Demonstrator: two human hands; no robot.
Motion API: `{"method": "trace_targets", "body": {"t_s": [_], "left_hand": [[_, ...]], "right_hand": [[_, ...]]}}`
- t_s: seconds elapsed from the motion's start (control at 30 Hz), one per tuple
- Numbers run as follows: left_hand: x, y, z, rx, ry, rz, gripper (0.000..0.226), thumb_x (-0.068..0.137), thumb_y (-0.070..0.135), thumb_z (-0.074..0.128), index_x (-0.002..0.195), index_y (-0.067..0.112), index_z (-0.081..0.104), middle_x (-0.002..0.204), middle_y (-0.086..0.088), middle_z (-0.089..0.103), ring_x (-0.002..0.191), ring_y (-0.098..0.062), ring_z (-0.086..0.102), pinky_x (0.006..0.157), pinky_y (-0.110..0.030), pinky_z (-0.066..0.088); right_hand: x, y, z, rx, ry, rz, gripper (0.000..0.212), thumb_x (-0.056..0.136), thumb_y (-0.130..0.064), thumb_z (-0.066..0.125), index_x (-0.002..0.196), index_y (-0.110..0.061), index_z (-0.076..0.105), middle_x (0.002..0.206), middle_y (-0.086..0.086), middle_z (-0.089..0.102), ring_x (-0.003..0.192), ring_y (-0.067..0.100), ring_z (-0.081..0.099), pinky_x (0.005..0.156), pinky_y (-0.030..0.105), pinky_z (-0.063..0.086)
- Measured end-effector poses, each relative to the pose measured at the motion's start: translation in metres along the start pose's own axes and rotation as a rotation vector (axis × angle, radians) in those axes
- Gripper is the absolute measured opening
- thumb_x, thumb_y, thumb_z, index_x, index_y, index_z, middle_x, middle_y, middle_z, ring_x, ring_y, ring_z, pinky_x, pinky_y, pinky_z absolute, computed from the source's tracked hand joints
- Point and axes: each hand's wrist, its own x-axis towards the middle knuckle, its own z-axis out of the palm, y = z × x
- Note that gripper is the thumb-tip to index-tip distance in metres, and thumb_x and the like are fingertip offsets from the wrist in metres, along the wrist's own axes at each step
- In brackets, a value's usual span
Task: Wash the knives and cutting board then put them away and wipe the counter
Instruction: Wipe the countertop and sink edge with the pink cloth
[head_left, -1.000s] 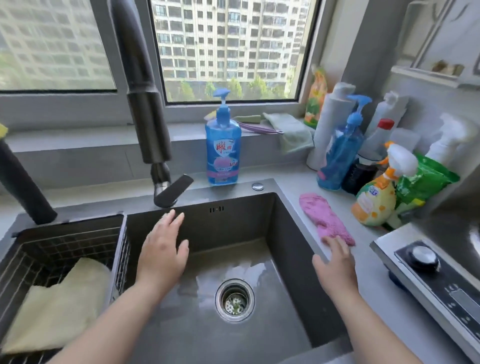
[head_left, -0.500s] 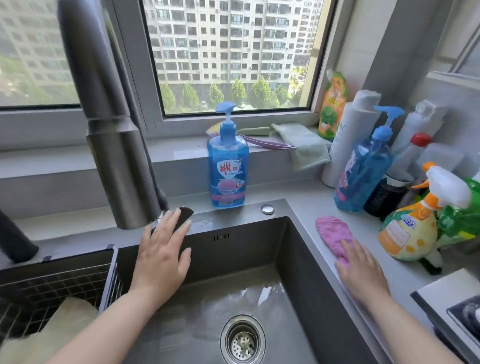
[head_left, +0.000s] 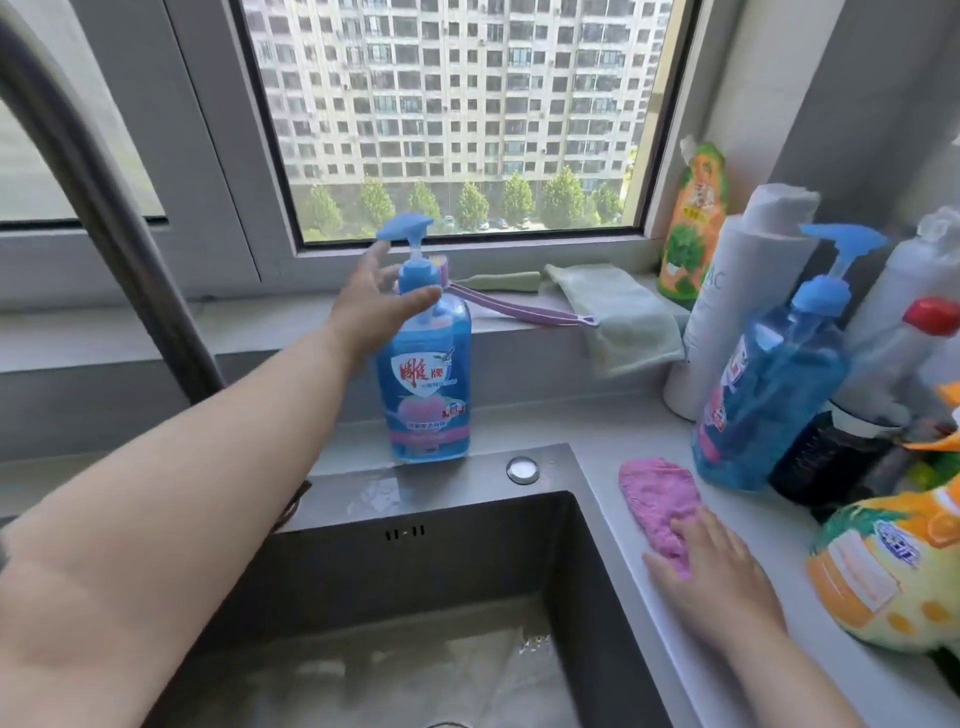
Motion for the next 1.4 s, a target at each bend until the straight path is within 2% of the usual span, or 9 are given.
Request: {"method": "trace_targets", "body": {"t_s": [0.13,0.23,0.33,0.53,0.8,0.93,1.03,1.3,1.4], "left_hand": [[0.015,0.000,0.002,0.094,-0.036,0.101,0.040,0.081,0.004,0.064,0.120,0.001,0.053,0.087,0.004,0.061,0.074,-0.004,0.057,0.061,-0.006,0.046],[0.013,0.000,-0.009,0.080,-0.006,0.131,0.029,0.079,0.005,0.067,0.106,0.009,0.058,0.078,0.008,0.058,0.064,0.002,0.057,0.059,-0.008,0.046],[0.007,-0.001,-0.025,-0.002,0.109,0.188,0.022,0.077,0.006,0.069,0.096,0.012,0.060,0.078,0.006,0.059,0.062,0.001,0.057,0.061,-0.010,0.049],[-0.002,0.011,-0.046,-0.048,0.269,0.331,0.025,0.077,0.008,0.071,0.098,0.011,0.057,0.079,0.006,0.059,0.067,-0.003,0.057,0.068,-0.017,0.050],[-0.003,0.002,-0.063,-0.043,0.369,0.303,0.022,0.080,0.015,0.068,0.099,0.014,0.057,0.077,0.010,0.058,0.061,0.004,0.057,0.062,-0.012,0.048],[-0.002,0.009,-0.069,-0.031,0.405,0.348,0.014,0.079,0.019,0.070,0.086,0.022,0.058,0.078,0.012,0.058,0.066,0.002,0.055,0.065,-0.013,0.048],[0.001,0.011,-0.073,-0.066,0.462,0.346,0.017,0.078,0.022,0.071,0.077,0.028,0.055,0.073,0.012,0.057,0.063,0.001,0.053,0.065,-0.015,0.046],[0.004,0.003,-0.067,-0.075,0.449,0.315,0.015,0.079,0.023,0.070,0.086,0.021,0.057,0.075,0.013,0.057,0.061,0.004,0.055,0.062,-0.012,0.047],[0.004,0.000,-0.062,-0.038,0.411,0.328,0.022,0.080,0.023,0.069,0.096,0.015,0.056,0.075,0.012,0.057,0.065,0.002,0.055,0.062,-0.012,0.046]], "right_hand": [[0.015,-0.001,-0.004,0.009,0.051,-0.012,0.035,0.092,-0.041,0.046,0.116,-0.016,0.046,0.127,0.004,0.044,0.119,0.022,0.038,0.097,0.028,0.031],[0.029,-0.010,0.004,0.142,0.086,-0.043,0.038,0.092,-0.026,0.049,0.126,-0.011,0.042,0.137,0.010,0.039,0.128,0.025,0.034,0.105,0.030,0.026],[0.055,-0.035,0.007,0.153,0.055,-0.075,0.052,0.095,-0.019,0.041,0.143,-0.010,0.024,0.153,0.010,0.020,0.139,0.026,0.023,0.111,0.029,0.018],[0.084,-0.127,0.027,0.055,0.029,-0.217,0.051,0.095,-0.015,0.038,0.144,-0.011,0.022,0.153,0.013,0.018,0.136,0.028,0.025,0.106,0.028,0.023],[0.028,-0.229,0.060,0.012,-0.157,-0.847,0.052,0.094,-0.011,0.037,0.144,-0.015,0.025,0.157,0.009,0.009,0.142,0.025,0.013,0.113,0.032,0.013],[0.055,-0.213,0.049,0.119,-0.083,-0.497,0.049,0.092,-0.005,0.036,0.140,-0.013,0.032,0.151,0.010,0.025,0.134,0.026,0.031,0.107,0.033,0.028],[0.056,-0.231,0.060,0.120,0.042,-0.262,0.050,0.094,-0.005,0.027,0.144,-0.005,0.020,0.154,0.013,0.012,0.140,0.027,0.018,0.114,0.034,0.015],[0.027,-0.227,0.056,0.031,-0.242,-1.023,0.056,0.088,0.000,0.043,0.142,-0.016,0.034,0.154,0.004,0.021,0.139,0.022,0.022,0.110,0.030,0.023],[0.054,-0.179,0.039,0.019,-0.231,-0.877,0.057,0.088,0.001,0.041,0.140,-0.021,0.037,0.154,-0.001,0.023,0.138,0.020,0.027,0.109,0.029,0.028]]}}
